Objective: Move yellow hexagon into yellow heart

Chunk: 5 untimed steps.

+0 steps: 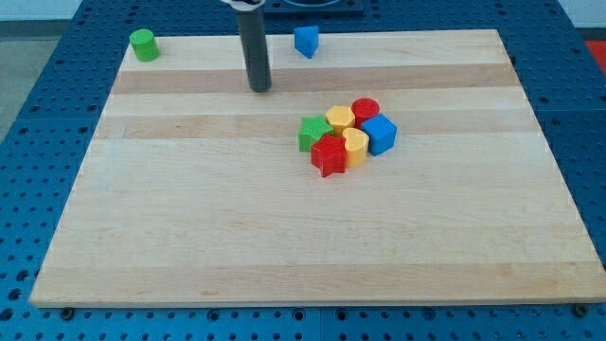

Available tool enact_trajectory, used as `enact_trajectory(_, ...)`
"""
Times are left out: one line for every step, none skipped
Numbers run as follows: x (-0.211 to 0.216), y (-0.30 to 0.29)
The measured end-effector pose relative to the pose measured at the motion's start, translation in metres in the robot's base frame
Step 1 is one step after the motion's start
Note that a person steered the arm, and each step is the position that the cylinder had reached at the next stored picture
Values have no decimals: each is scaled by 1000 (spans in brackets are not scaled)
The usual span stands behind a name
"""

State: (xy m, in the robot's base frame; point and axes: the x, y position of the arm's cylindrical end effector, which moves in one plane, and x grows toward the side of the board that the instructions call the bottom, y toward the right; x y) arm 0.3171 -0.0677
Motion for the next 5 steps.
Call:
enact_trajectory(17, 32)
enact_trajectory(20, 53)
enact_trajectory(35, 71)
enact_trajectory(39, 88)
enact_trajectory(46, 100)
